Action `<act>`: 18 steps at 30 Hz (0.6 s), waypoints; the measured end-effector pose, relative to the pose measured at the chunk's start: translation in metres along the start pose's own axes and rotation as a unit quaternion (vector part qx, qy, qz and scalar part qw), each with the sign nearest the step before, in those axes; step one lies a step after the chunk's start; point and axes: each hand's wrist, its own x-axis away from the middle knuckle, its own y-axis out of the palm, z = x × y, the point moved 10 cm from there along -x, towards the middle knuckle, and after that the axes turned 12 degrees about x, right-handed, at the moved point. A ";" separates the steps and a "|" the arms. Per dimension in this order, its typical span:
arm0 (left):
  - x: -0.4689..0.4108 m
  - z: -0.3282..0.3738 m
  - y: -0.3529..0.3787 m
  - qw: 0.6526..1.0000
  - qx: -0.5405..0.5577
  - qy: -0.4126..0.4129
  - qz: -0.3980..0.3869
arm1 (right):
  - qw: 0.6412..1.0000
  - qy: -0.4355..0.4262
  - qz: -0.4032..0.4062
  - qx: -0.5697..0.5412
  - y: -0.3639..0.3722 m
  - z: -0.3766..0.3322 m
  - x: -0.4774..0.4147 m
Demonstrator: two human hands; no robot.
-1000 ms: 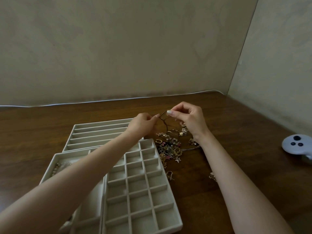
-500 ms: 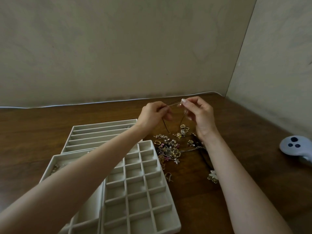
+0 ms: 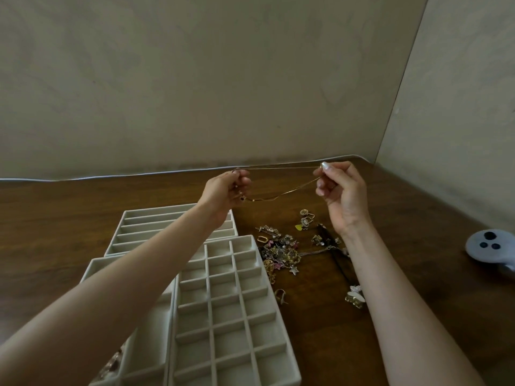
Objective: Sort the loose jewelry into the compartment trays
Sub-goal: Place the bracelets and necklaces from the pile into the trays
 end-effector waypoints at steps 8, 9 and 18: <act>0.018 0.025 -0.051 0.991 -0.109 0.037 0.073 | 0.951 -0.009 -0.082 0.297 0.030 0.024 0.009; 0.022 0.031 -0.055 0.988 -0.128 0.047 0.071 | 0.929 -0.021 -0.090 0.358 0.036 0.028 0.012; 0.037 0.059 -0.093 0.986 -0.163 0.023 0.017 | 0.910 -0.029 -0.095 0.404 0.071 0.038 0.020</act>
